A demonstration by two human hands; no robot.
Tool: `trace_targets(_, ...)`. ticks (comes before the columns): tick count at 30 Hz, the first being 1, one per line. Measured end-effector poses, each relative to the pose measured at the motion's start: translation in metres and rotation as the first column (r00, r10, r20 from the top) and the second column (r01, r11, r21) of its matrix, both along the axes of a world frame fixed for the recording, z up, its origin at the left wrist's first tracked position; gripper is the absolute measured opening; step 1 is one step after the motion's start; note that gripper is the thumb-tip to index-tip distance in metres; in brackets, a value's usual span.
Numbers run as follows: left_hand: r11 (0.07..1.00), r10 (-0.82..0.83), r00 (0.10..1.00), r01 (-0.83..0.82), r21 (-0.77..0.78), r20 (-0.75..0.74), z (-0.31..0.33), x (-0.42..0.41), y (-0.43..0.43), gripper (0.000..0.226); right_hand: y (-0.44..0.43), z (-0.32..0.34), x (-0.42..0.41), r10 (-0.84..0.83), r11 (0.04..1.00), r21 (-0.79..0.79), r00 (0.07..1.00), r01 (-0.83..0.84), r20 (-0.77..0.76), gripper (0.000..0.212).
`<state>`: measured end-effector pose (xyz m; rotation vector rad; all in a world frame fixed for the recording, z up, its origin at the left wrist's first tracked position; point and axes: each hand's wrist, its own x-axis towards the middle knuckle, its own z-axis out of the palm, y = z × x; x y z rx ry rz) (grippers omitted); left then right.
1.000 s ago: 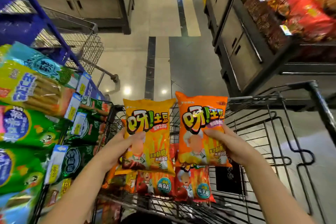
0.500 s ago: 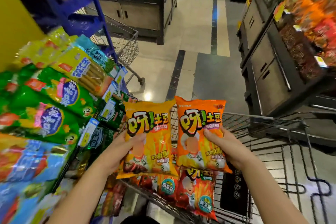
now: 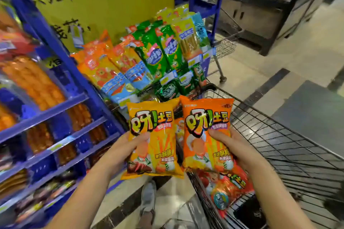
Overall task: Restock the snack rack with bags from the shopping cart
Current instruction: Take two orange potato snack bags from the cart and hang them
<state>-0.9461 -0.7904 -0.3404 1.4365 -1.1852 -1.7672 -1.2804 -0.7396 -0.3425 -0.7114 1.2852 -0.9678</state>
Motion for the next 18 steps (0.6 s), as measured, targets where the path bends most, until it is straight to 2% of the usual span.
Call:
trace_targets(2, 0.997, 0.083, 0.997, -0.082, 0.006, -0.011, 0.001, 0.035, 0.032, 0.094, -0.002, 0.006, 0.031, 0.139, 0.990, -0.008, 0.990, -0.139, 0.013, 0.082)
trace_targets(3, 0.991, 0.133, 0.991, -0.133, 0.003, -0.002, 0.001, 0.053, 0.048, 0.084, -0.003, 0.011, 0.050, 0.192, 0.981, -0.014, 0.981, -0.192, 0.005, 0.084)
trace_targets(5, 0.969, 0.246, 0.969, -0.245, -0.007, 0.018, 0.000, 0.091, 0.081, 0.070, -0.006, 0.016, 0.085, 0.265, 0.963, -0.037, 0.964, -0.266, -0.018, 0.054)
trace_targets(6, 0.954, 0.300, 0.954, -0.299, -0.014, 0.014, 0.001, 0.109, 0.099, 0.070, -0.005, 0.017, 0.104, 0.314, 0.949, -0.033, 0.949, -0.314, -0.020, 0.050)
trace_targets(8, 0.917, 0.399, 0.917, -0.398, -0.030, 0.027, 0.005, 0.142, 0.134, 0.075, -0.006, 0.018, 0.143, 0.422, 0.906, -0.019, 0.905, -0.423, -0.058, 0.071)
trace_targets(12, 0.804, 0.592, 0.806, -0.592, -0.053, -0.014, 0.005, 0.206, 0.212, 0.072, 0.011, 0.026, 0.227, 0.582, 0.813, -0.001, 0.813, -0.582, -0.032, 0.038)
trace_targets(16, 0.672, 0.737, 0.670, -0.741, -0.014, -0.090, 0.006, 0.262, 0.307, 0.078, 0.054, 0.035, 0.317, 0.718, 0.696, -0.001, 0.696, -0.718, -0.019, 0.038)
trace_targets(18, 0.606, 0.792, 0.606, -0.795, -0.028, -0.080, 0.013, 0.287, 0.359, 0.088, 0.082, 0.034, 0.363, 0.779, 0.626, 0.008, 0.626, -0.780, -0.025, 0.034)
